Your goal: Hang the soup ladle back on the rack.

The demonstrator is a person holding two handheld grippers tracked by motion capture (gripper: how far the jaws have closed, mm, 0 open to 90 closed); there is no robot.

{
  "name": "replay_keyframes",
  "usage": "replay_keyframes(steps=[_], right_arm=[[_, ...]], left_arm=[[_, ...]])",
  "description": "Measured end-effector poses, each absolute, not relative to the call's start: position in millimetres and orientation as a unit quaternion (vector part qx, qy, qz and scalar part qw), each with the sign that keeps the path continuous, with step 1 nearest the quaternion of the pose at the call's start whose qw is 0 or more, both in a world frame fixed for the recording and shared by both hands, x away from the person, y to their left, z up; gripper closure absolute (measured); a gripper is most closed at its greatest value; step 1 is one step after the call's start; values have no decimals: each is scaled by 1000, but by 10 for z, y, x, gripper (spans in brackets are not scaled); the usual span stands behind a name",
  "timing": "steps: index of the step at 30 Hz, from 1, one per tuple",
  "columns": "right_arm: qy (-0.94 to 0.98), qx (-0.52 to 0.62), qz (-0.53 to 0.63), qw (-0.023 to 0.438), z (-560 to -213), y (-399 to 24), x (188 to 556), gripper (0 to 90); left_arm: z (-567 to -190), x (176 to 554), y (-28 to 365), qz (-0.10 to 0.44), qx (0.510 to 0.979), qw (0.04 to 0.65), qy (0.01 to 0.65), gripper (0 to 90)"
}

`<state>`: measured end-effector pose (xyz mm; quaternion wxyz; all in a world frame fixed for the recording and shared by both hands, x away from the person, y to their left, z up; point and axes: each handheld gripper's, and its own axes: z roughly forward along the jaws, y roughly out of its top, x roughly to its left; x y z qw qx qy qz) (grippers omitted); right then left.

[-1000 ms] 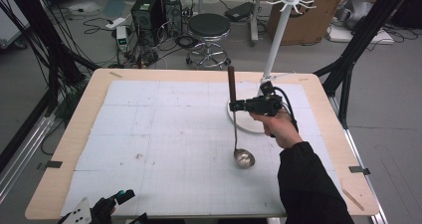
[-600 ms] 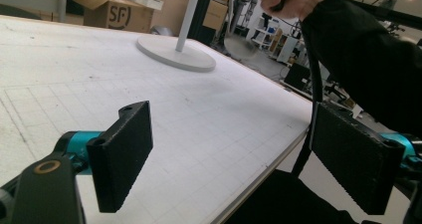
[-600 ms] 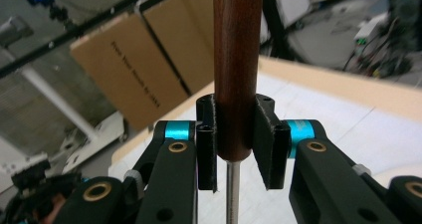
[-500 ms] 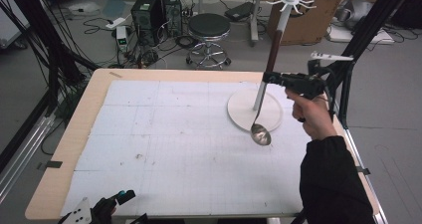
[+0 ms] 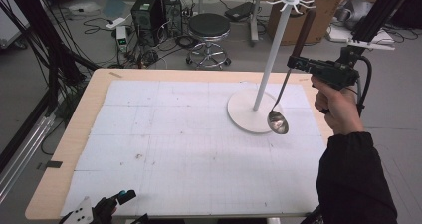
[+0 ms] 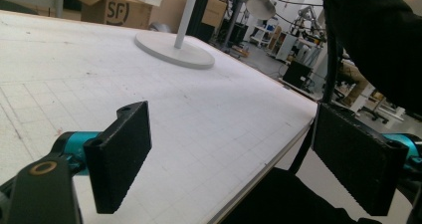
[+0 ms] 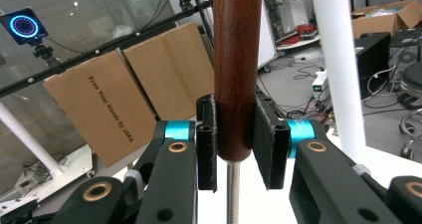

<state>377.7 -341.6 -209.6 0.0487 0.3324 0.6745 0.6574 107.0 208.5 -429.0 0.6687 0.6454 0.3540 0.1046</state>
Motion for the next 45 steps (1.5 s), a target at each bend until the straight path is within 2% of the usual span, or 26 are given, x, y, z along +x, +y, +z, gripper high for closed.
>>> replay_keyframes(steps=[9,45], right_arm=[[683,331,648,60,-1971,-3361,3804,740],[695,367,612,91,-1923,-3252,4008,739]], left_arm=[[-4289,1069,2093,105,644,669,357,164],[-4287,1075,2136,104,634,676,362,165]])
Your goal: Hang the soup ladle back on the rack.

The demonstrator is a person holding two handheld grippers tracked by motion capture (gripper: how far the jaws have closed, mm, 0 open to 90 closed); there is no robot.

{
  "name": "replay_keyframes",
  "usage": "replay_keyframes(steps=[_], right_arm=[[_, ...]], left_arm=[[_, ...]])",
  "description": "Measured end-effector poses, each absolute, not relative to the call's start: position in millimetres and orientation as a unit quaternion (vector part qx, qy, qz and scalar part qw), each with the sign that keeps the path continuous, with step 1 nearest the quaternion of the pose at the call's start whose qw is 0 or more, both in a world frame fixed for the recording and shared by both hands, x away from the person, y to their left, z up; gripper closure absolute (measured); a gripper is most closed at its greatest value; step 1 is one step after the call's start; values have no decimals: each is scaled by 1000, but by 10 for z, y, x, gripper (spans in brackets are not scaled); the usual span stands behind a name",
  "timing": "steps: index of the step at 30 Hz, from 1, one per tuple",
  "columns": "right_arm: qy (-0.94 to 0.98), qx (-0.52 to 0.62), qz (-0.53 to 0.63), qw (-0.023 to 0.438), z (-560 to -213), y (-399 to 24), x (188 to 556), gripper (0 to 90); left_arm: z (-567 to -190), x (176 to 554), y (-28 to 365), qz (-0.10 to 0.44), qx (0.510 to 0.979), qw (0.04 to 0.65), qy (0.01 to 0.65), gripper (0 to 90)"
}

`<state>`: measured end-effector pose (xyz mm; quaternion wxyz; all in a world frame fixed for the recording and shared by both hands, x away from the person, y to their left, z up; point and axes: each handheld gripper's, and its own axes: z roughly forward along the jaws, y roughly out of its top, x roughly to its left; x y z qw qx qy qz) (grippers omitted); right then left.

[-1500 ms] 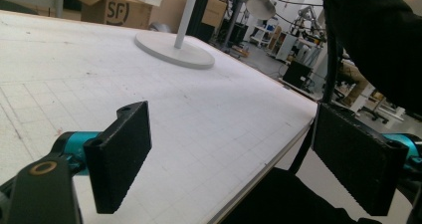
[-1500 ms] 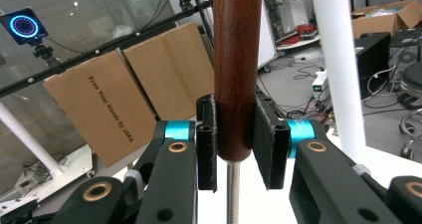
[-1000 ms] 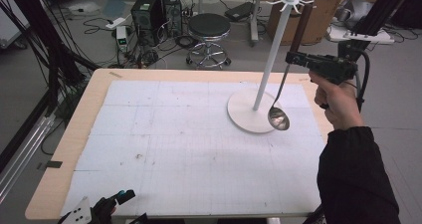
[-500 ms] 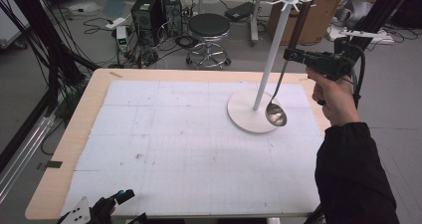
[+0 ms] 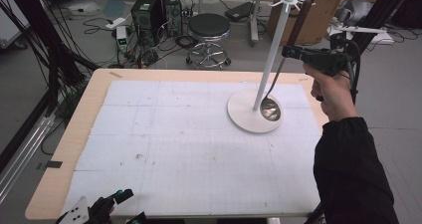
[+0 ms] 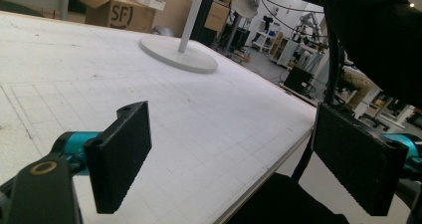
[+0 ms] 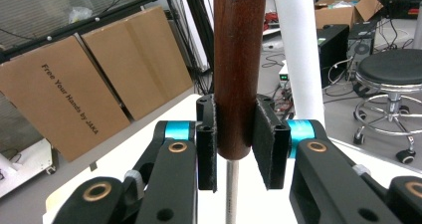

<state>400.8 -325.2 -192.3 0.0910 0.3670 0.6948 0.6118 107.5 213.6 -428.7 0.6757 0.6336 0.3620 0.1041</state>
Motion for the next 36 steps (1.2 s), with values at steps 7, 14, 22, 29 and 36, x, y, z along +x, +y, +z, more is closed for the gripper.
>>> replay_keyframes(steps=[7,14,22,29,36], right_arm=[[699,365,609,89,-1918,-3235,4044,739],[704,366,602,86,-1934,-3171,4124,739],[685,367,622,94,-2040,-3184,4123,731],[656,377,648,86,-2175,-3247,4119,662],[658,389,639,89,-2218,-3273,4087,499]], left_arm=[[-4289,1077,2138,105,634,674,363,165],[-4295,1077,2154,108,631,674,369,165],[-4302,1069,2159,108,632,673,368,165],[-4302,1067,2166,110,632,672,369,165],[-4303,1068,2152,110,636,669,369,165]])
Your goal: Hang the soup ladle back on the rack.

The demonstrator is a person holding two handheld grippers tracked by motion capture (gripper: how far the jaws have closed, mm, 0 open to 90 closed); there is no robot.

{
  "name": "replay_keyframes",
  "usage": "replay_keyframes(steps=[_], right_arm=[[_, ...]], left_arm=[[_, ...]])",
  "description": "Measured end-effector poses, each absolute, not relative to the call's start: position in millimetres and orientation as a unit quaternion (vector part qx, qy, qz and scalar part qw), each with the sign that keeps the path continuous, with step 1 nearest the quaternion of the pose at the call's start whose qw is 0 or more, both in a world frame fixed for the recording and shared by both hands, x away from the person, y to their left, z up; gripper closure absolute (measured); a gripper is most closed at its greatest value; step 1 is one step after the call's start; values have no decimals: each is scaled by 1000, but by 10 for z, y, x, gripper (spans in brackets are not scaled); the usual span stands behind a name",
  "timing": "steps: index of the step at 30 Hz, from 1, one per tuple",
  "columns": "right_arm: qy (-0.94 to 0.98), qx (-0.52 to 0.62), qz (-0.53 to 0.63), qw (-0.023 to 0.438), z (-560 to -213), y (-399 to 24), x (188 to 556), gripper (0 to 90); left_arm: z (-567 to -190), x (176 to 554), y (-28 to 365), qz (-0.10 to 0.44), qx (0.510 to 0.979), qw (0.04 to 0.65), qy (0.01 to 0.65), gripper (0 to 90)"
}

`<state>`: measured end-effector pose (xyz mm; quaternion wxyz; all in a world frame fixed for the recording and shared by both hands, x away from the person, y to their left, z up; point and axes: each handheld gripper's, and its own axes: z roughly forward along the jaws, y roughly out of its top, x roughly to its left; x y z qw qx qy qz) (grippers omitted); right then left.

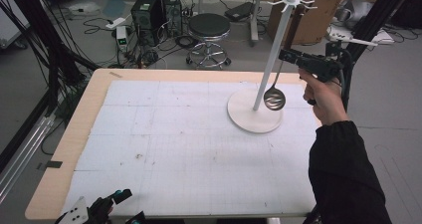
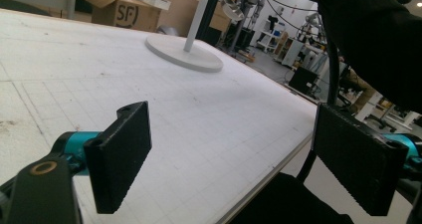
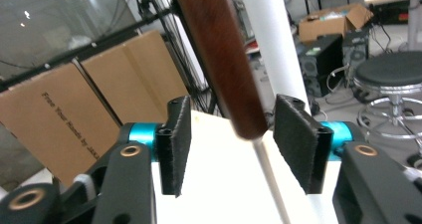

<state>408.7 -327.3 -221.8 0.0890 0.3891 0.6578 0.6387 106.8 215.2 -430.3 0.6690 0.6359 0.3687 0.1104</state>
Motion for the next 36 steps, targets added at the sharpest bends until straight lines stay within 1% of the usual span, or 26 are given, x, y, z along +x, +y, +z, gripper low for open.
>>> replay_keyframes(steps=[1,3,4,5,6,9,11,13,14,15,18,21,22,23,24,26,31,36], right_arm=[[657,389,638,95,-2229,-3286,4059,500],[653,387,645,92,-2245,-3304,4023,485],[650,383,650,91,-2262,-3313,3996,445],[650,383,650,91,-2262,-3313,3996,445],[649,386,650,89,-2318,-3316,3925,379],[649,388,649,78,-2440,-3308,3802,292],[653,381,652,63,-2543,-3292,3712,217],[656,372,655,53,-2634,-3266,3627,172],[656,372,655,53,-2634,-3266,3627,172],[660,369,653,48,-2695,-3244,3558,150],[666,355,654,43,-2838,-3189,3372,149],[674,340,655,46,-2993,-3130,3190,149],[682,333,649,46,-3101,-3091,3062,149],[682,333,649,46,-3101,-3091,3062,149],[685,331,647,48,-3216,-3058,2941,149],[684,330,648,53,-3261,-3047,2899,148],[684,332,647,67,-3535,-2990,2649,147],[685,329,646,68,-3695,-2930,2452,147]], left_arm=[[-4304,1068,2151,111,636,668,369,165],[-4305,1068,2151,110,636,669,369,165],[-4305,1068,2150,110,636,669,369,165],[-4304,1068,2147,109,636,669,369,165],[-4305,1067,2143,110,635,669,369,165],[-4306,1071,2130,110,638,669,366,165],[-4305,1068,2119,110,639,667,366,165],[-4307,1070,2111,110,641,665,367,165],[-4309,1076,2105,112,643,663,367,165],[-4311,1079,2098,111,644,662,367,165],[-4319,1090,2075,115,651,655,367,160],[-4329,1098,2058,119,650,651,374,129],[-4331,1100,2056,119,651,650,374,125],[-4333,1104,2053,119,652,649,374,125],[-4337,1110,2052,120,653,649,372,118],[-4340,1110,2043,120,654,648,372,117],[-4338,1099,2028,126,658,643,371,118],[-4344,1123,2015,127,659,642,370,116]])
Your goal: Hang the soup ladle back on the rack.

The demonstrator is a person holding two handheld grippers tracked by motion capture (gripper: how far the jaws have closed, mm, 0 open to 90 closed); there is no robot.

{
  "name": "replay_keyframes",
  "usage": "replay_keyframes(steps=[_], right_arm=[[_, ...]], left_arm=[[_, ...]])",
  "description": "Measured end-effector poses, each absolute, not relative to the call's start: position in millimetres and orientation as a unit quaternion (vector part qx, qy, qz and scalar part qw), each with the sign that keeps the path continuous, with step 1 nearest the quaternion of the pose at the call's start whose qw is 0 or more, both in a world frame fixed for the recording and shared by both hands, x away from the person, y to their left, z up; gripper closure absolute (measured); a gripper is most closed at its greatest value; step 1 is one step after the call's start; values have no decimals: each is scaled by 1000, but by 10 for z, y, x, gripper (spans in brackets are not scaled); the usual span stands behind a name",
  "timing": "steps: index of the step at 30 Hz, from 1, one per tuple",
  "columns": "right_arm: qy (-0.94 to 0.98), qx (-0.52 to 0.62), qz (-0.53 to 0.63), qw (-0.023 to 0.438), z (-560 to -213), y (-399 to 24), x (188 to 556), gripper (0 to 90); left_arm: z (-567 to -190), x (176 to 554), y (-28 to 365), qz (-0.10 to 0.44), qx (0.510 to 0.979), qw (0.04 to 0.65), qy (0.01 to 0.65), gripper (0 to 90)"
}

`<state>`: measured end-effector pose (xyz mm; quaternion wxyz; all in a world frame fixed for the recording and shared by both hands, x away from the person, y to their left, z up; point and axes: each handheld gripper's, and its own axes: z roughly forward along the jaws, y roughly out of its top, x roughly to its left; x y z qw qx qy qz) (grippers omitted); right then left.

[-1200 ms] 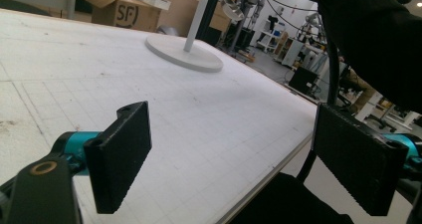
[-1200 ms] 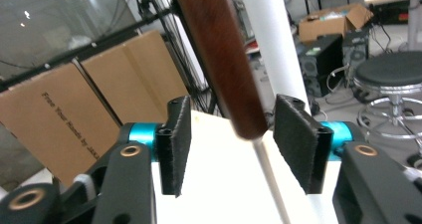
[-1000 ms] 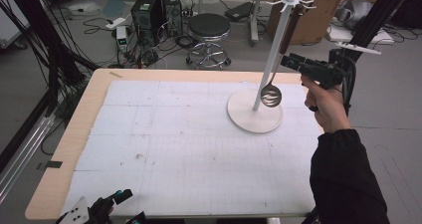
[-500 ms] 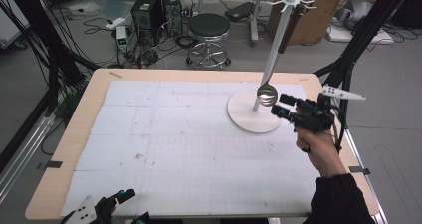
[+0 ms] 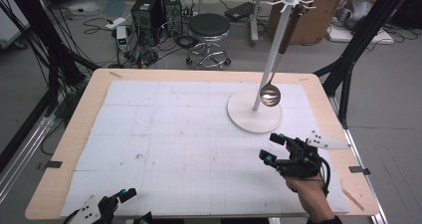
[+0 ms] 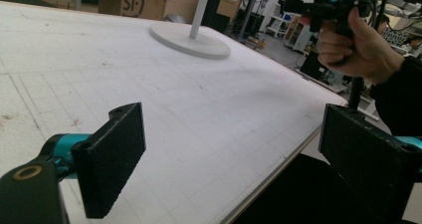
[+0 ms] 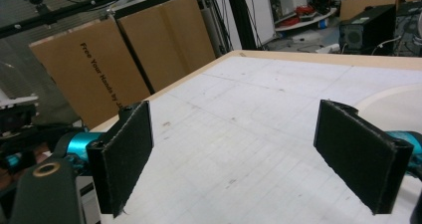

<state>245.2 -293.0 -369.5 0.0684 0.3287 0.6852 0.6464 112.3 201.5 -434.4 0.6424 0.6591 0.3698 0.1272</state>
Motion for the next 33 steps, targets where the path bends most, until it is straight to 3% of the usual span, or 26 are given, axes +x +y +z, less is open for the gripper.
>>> replay_keyframes(steps=[11,23,33], right_arm=[[697,310,644,55,-4000,-2718,2127,148],[705,326,627,57,-4232,-2726,1833,148],[711,340,614,45,-4388,-2690,1798,148]], left_arm=[[-4375,1327,1923,111,668,637,368,109],[-4367,1302,1891,103,676,640,351,109],[-4375,1309,1900,106,677,636,353,109]])
